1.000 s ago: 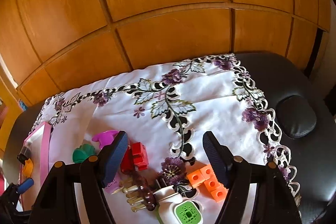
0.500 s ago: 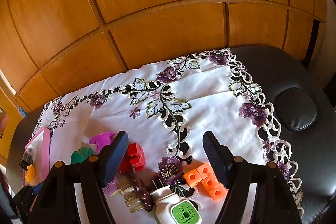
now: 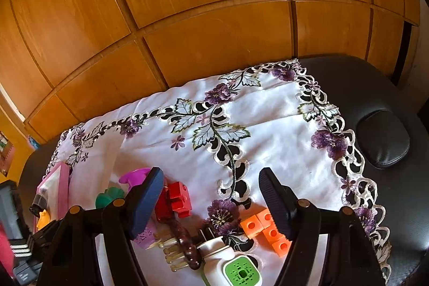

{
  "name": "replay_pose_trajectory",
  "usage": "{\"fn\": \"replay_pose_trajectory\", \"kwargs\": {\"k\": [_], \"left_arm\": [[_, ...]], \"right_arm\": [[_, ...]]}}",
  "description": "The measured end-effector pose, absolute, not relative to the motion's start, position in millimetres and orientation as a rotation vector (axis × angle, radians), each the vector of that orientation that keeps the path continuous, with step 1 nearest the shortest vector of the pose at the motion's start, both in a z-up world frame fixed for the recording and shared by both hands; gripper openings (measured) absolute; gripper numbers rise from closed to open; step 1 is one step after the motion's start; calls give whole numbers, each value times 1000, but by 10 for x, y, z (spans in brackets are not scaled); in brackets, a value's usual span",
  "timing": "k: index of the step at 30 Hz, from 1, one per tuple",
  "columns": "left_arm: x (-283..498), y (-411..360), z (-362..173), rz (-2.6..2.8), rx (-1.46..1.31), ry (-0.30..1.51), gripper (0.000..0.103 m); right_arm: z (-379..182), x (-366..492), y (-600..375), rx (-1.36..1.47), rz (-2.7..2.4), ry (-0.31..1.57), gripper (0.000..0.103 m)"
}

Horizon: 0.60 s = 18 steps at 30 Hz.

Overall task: Organize rigid objects
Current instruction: 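Move the left gripper to the teal funnel cup and grasp it, then lift the teal cup with the left gripper while the right gripper grasps the magenta cup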

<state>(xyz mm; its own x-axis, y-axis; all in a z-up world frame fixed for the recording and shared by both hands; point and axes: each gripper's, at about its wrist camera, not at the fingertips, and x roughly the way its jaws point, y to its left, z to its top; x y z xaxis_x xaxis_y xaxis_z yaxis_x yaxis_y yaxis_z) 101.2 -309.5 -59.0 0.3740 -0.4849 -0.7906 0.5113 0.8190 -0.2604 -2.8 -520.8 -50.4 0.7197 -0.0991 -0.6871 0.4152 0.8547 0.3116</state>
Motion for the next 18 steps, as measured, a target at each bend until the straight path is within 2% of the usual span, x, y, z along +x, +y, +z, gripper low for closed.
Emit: {"fn": "replay_pose_trajectory", "kwargs": {"k": [4,6,7,8,9,18], "left_arm": [[1099,-3209,-663,-628,59,993,83],[1156,-3238,-745,-626,70,1002,68],[1192,-3247,-806,-636,69,1025,52],[1221,-3216,-837,-642,41,1026,42],[1245,-3188,-865,-632,33,1031,38],[1063,-3057,-853,-646,67,975,38]], "right_arm": [[-507,-16,-5189,467,-290,719,74],[-513,-10,-5187,465,-290,722,74],[-520,-4,-5185,463,-291,725,75],[-525,3,-5182,461,-289,729,75],[-530,10,-5175,458,-287,732,75],[-544,52,-5092,392,-297,747,74]]}}
